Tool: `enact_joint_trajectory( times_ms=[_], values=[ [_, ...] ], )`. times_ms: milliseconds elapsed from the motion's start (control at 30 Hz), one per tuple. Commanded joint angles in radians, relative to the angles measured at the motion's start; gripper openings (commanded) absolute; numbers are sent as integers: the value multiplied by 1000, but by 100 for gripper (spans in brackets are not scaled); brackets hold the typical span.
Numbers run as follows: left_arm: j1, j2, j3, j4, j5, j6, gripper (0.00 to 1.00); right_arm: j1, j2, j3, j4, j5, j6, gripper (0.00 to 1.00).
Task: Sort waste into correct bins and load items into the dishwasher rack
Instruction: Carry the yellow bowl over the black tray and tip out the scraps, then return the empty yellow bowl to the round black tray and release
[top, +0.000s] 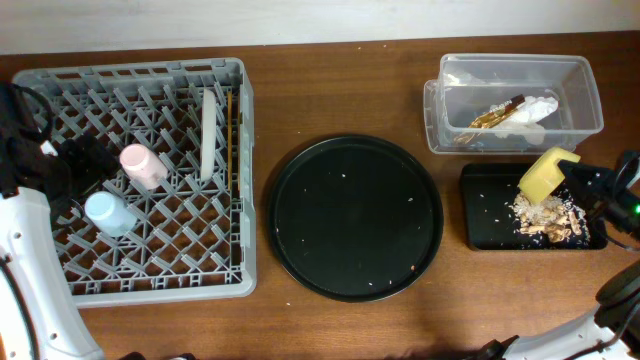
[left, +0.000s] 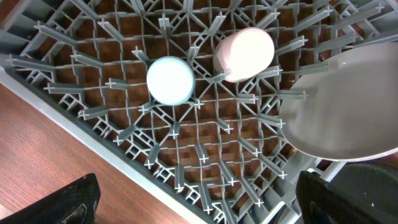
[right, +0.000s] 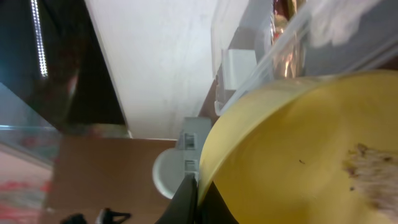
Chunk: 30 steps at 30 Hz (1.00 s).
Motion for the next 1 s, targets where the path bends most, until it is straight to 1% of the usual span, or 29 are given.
enact_joint_trajectory(
  times_ms=[0, 67, 100, 167, 333, 400, 433, 467, 500, 567, 600, 633, 667, 700, 733, 767, 800, 833, 867, 900, 933, 967],
  values=[
    [-3, -1, -3, -1, -11, -14, 99, -6, 5, -2, -32, -117, -10, 4],
    [-3, -1, -3, -1, -11, -14, 99, -6, 5, -2, 36, -99, -8, 4],
    [-3, -1, -3, -1, -11, -14, 99, -6, 5, -2, 42, -92, 86, 4],
    [-3, -1, -3, -1, -11, -14, 99, -6, 5, -2, 32, -118, 96, 4],
    [-3, -1, -3, -1, -11, -14, 99, -5, 5, -4, 31, -80, 61, 4],
    [-3, -1, -3, -1, -11, -14, 99, -5, 5, -4, -44, -118, 60, 4],
    [-3, -1, -3, -1, -11, -14, 99, -6, 5, -4, -55, -118, 46, 4],
    [-3, -1, -3, -1, -11, -14, 99, -6, 5, -4, -29, -114, 13, 4],
    [-3, -1, -3, -1, -11, -14, 99, -6, 5, -4, -4, -69, 5, 4],
    [-3, -1, -3, -1, -11, -14, 99, -6, 5, -4, 18, 40, 27, 4],
    [-3, -1, -3, -1, -11, -14, 99, -6, 5, -4, 16, 58, 58, 4],
    [-3, -1, -3, -1, -11, -14, 99, -6, 5, -4, -1, 35, 68, 4],
    [-3, -1, -3, -1, -11, -14, 99, -6, 5, -4, -19, -28, 41, 4],
    [-3, -1, -3, -1, -11, -14, 99, -6, 5, -4, -22, -58, -15, 4],
    [-3, -1, -3, -1, -11, -14, 99, -6, 5, -4, 0, -26, -37, 4],
    [-3, -1, -3, -1, -11, -14, 99, -6, 5, -4, 14, 31, -27, 4],
    [-3, -1, -3, -1, -11, -14, 99, -5, 5, -4, 14, 86, 31, 4],
    [-3, -1, -3, -1, -11, -14, 99, -5, 5, -4, -7, 89, 97, 4],
    [-3, -1, -3, -1, -11, -14, 99, -6, 5, -4, -63, -2, 89, 4],
    [-3, -1, -3, -1, -11, -14, 99, -5, 5, -4, -112, -119, 5, 4],
    [-3, -1, -3, -1, -11, -14, 99, -6, 5, 2, -151, -118, 1, 4],
    [-3, -1, -3, -1, -11, -14, 99, -6, 4, 5, -143, -118, -5, 4]
  ],
)
